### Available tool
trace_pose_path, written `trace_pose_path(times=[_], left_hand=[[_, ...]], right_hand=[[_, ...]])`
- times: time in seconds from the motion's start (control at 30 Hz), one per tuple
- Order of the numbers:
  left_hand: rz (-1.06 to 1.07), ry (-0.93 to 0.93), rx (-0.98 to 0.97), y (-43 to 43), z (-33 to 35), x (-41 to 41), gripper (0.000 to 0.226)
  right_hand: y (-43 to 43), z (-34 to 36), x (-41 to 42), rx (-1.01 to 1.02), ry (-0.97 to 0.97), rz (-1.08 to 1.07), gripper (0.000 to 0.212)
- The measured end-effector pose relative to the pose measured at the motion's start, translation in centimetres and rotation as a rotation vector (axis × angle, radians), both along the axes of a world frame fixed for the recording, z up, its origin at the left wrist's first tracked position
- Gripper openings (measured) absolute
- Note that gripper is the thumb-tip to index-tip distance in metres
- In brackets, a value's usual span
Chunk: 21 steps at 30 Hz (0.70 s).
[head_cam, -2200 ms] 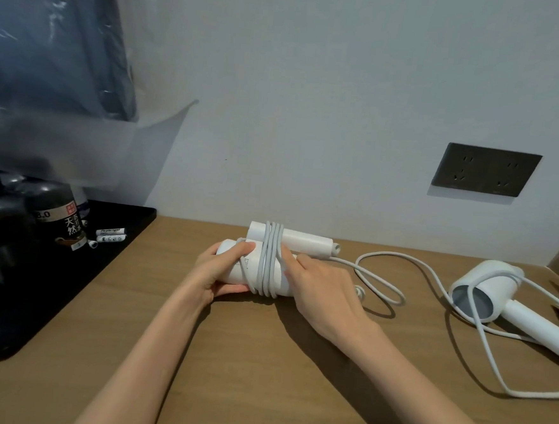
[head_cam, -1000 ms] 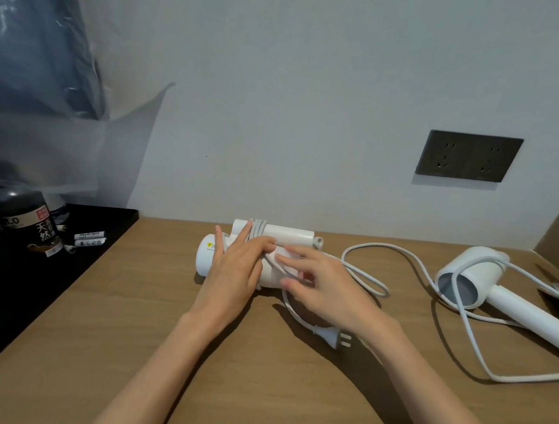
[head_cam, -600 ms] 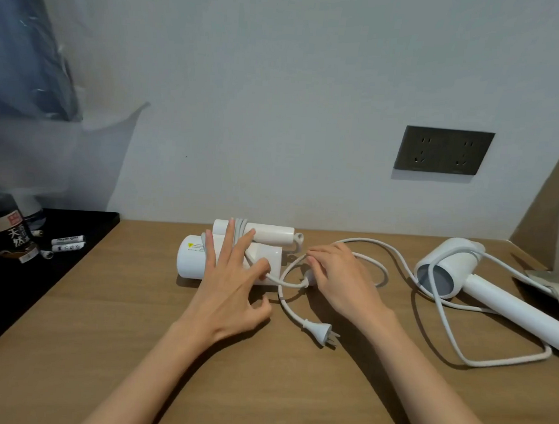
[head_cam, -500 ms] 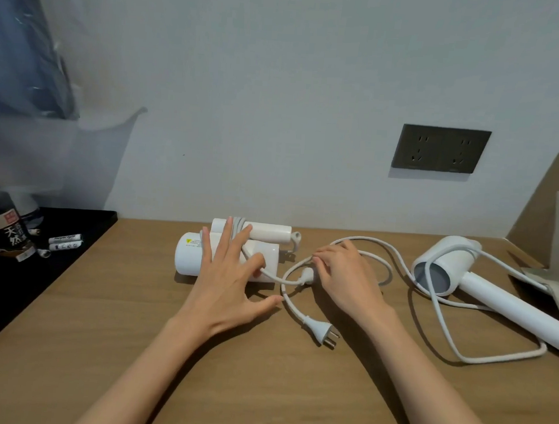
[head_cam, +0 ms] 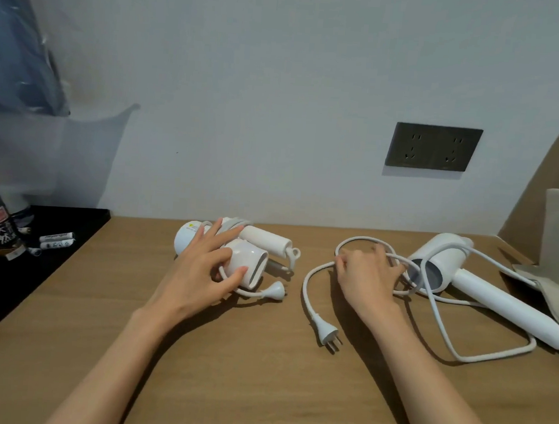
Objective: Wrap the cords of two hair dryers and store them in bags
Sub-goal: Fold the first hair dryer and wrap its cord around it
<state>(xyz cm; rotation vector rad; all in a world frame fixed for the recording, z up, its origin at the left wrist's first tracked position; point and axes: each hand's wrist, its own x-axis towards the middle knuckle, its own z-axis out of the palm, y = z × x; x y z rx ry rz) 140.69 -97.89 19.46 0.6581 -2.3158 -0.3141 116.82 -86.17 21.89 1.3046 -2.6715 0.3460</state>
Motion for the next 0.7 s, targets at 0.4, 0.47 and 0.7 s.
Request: trace_pose_path(times=[0.4, 0.47, 0.7], left_hand=[[-0.059, -0.071, -0.235, 0.2, -0.8, -0.8, 0.054], [-0.083, -0.136, -0.272, 0.2, -0.9, -0.9, 0.060], [-0.119, -0.182, -0.504, 1.1, -0.7, -0.9, 0.046]], right_hand=[[-1.8, -1.9, 2.7, -0.313, -0.361, 0.402, 0.034], [-2.2, -2.5, 2.7, -0.368, -0.465, 0.387, 0.032], [-2.4, -3.1, 2.3, -0.436, -0.823, 0.411, 0.025]])
